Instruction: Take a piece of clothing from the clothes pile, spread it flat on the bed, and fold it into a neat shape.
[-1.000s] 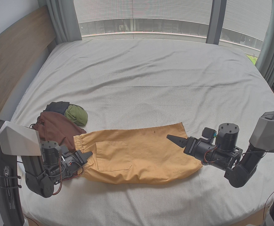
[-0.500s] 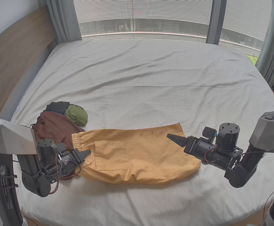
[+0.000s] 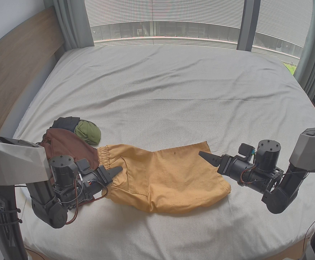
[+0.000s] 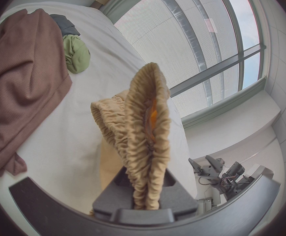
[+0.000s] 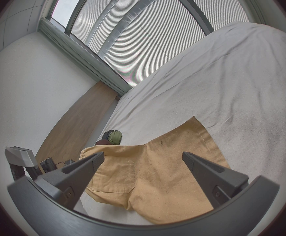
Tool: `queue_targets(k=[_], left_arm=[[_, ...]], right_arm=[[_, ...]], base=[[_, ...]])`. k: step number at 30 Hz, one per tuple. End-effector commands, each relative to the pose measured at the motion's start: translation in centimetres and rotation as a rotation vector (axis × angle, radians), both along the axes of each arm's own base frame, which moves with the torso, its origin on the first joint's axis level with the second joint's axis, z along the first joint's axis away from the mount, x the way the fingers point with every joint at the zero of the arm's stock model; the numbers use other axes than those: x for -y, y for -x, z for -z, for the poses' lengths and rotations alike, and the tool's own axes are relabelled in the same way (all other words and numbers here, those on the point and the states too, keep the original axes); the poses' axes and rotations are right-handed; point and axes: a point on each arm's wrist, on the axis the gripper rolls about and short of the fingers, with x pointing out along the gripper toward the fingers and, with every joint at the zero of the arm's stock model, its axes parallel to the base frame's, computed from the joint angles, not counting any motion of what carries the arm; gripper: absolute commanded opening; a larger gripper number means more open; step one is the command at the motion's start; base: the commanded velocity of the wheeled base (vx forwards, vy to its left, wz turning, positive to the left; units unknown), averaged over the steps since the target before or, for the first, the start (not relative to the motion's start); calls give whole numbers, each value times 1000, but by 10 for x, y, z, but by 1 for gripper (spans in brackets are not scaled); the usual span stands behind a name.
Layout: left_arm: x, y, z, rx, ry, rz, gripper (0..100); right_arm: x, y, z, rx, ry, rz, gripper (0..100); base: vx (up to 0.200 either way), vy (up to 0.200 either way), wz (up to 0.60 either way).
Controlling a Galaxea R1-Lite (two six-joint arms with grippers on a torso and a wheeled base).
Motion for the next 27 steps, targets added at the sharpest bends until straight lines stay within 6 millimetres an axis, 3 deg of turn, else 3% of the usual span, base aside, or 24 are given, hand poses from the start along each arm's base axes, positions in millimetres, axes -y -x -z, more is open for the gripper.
queue_targets(k=[1, 7, 27], left_arm=[[22, -3, -8, 32, 43, 38, 0], [50, -8, -8, 50, 74, 11, 0], [96, -13, -20, 116, 155, 108, 0]], right_arm=[[7, -3, -1, 16, 16, 18, 100], [16, -6, -3, 28, 21, 45, 100], [43, -18, -13, 77, 30, 126, 100]], base=[[0, 0, 0], [0, 0, 0], [0, 0, 0]])
